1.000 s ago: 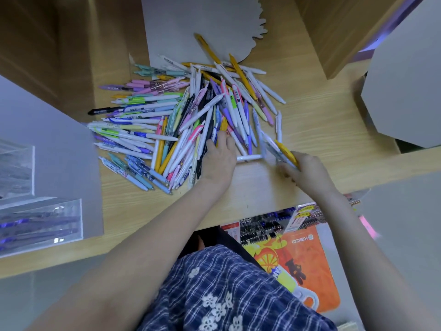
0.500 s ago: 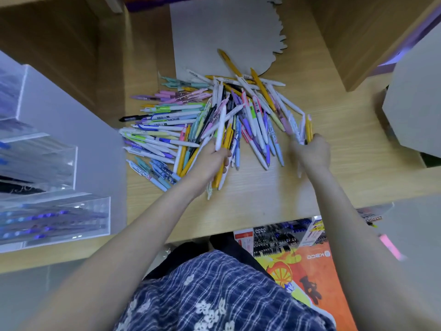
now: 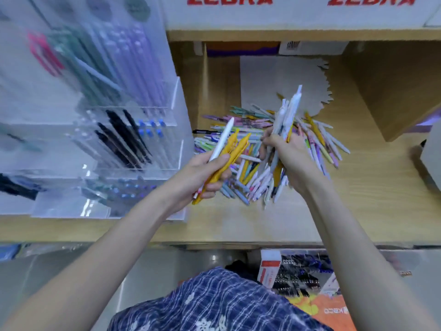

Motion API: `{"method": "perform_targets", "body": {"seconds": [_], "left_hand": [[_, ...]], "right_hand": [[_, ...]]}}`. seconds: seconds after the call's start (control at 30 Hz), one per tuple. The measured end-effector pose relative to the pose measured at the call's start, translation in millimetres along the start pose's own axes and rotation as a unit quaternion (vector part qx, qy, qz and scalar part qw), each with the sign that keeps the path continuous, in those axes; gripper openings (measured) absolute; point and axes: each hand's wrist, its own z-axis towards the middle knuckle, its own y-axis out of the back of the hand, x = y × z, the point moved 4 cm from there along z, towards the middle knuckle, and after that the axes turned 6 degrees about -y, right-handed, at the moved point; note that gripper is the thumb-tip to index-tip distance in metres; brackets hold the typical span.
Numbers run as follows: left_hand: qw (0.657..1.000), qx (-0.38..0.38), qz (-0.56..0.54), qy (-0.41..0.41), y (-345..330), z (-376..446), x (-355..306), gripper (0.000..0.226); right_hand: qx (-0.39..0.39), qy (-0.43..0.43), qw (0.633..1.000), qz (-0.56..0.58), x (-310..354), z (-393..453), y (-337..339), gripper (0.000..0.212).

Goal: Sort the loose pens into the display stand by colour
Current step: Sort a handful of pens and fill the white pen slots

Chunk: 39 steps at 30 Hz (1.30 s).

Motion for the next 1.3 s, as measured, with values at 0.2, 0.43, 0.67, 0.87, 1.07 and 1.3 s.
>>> {"method": "perform_targets", "body": {"seconds": [0.2, 0.43, 0.67, 0.87, 1.07, 1.3], "left_hand": [[0.991, -0.092, 0.014, -0.091, 105, -114, -24, 0.02], [0.98, -0.145, 0.064, -0.12, 219, -218, -41, 0.021], [0.958, -0.189, 0.139, -0.166, 308, -245, -64, 0.018], [0.935, -0.205, 0.214, -0.195, 376, -226, -89, 0.018], [0.896, -0.319, 0.2, -0.236, 464, -221, -112, 0.019], [0.8, -0.364, 0.416, -0.234, 517, -198, -148, 0.019]], "right_hand": [[0.06, 0.015, 0.996, 0.067, 17, -48, -154, 0.026], [0.156, 0.049, 0.985, 0.061, 28, -91, -321, 0.019], [0.177, 0.053, 0.982, -0.03, 51, -75, -412, 0.025], [0.072, 0.104, 0.991, -0.047, 87, -24, -452, 0.021], [0.009, 0.242, 0.969, -0.04, 164, 25, -481, 0.023], [-0.097, 0.452, 0.857, -0.227, 190, 45, -550, 0.016]]}}
